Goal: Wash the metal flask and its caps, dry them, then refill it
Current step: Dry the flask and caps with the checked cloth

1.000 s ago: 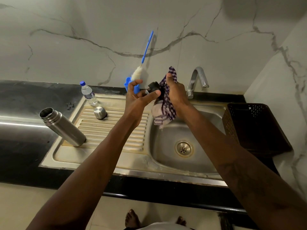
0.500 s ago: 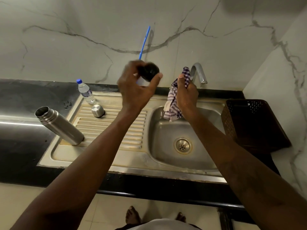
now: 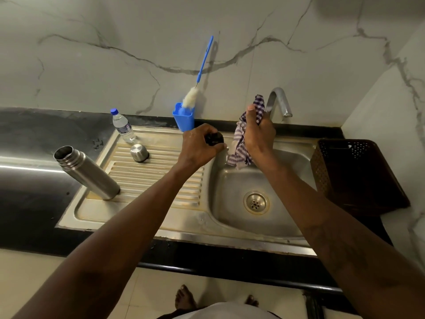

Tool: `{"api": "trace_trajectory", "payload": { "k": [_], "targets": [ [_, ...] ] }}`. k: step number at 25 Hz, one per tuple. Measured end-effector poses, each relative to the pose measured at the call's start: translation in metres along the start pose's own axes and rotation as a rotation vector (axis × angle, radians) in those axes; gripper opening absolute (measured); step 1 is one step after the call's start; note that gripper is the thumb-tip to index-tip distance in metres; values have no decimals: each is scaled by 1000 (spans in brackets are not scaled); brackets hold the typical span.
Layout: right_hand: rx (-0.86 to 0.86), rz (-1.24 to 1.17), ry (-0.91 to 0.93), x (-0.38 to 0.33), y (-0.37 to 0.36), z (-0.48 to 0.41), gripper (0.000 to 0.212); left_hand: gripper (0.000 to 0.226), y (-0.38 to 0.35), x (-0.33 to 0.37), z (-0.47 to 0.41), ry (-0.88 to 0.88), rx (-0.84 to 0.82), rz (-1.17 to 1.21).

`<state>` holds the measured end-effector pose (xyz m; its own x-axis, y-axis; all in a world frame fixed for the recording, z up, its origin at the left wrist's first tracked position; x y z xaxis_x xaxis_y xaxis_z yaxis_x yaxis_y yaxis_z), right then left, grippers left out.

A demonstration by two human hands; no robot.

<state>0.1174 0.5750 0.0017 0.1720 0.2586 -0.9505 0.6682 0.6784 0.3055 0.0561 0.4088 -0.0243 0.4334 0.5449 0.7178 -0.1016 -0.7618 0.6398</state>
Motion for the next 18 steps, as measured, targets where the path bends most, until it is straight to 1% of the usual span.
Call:
{"api": "trace_trajectory", "payload": {
  "k": [2,3,4,5,6,7,8,9,10,11,12,13,14,15,16,17,18],
  "targets": [
    [-12,-20,-29,0,2,1,39,50,-1,2,7,-116,135,54],
    [-14,-27,-50,-1,3,2,39,48,-5,2,9,-166,189,30],
    [-20,-29,-68,-1,4,2,39,44,-9,-3,8,-191,159,-22],
    [-33,-39,-83,0,4,0,38,38,-13,-10,4,-162,49,-102],
    [-47,-48,-89,1,4,0,36,36,-17,-19,5,-56,-85,-182],
    [-59,-46,-81,2,5,-1,34,39,-19,-28,7,116,-154,-200],
    [-65,-39,-66,2,5,0,32,46,-17,-29,9,253,-165,-161],
    [-64,-24,-45,4,4,0,31,56,-16,-25,6,282,-162,-92],
    [-70,-2,-20,6,2,1,32,68,-16,-16,3,249,-158,-11],
    [-92,20,22,8,-3,4,33,79,-15,-4,2,190,-140,66],
    [-137,31,87,5,-10,8,34,87,-14,9,0,142,-85,130],
    [-209,56,180,1,-17,15,34,88,-12,18,1,122,13,194],
    [-282,116,300,-4,-23,19,34,83,-10,27,3,113,128,275],
    [-333,205,412,-9,-26,19,35,78,-8,33,5,100,225,350],
    [-373,287,486,-15,-26,16,37,79,-7,36,7,74,289,404],
    [-406,351,496,-23,-23,11,40,85,-7,40,10,32,313,428],
    [-437,390,457,-30,-19,6,43,94,-6,44,14,-8,311,424]
  ]
}}
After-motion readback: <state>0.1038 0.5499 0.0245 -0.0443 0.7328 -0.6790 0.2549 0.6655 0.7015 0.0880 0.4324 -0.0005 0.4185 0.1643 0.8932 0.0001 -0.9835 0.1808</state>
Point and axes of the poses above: each hand's wrist, its own z-axis away from the middle knuckle, its own y-axis out of the back of the hand, x = y × z, the point moved 3 cm from there along -z, towards the middle knuckle, and after that the axes turned 3 degrees about z, right-handed, at the moved point
